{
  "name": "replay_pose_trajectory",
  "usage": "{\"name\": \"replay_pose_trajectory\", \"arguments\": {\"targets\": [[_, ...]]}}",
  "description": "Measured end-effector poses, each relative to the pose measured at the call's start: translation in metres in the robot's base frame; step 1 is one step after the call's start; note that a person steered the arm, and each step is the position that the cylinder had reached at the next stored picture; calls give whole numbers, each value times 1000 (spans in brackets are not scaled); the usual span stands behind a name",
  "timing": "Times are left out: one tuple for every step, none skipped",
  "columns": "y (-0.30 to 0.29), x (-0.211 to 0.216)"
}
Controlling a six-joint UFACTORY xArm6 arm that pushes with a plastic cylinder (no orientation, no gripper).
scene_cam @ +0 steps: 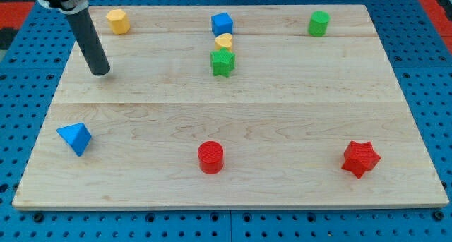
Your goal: Place the arm below the yellow hexagon
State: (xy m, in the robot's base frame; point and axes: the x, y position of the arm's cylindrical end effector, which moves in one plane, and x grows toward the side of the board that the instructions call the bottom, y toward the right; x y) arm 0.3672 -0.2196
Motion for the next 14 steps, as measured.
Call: {"name": "replay_pose_trajectory", "arguments": {"targets": [[0, -12], [0, -21], [0, -34], [0, -48], [0, -56], [0, -56], [0, -57], [0, -57], [0, -57], [0, -57], [0, -58], [0, -61], [0, -64], [0, -66]]}}
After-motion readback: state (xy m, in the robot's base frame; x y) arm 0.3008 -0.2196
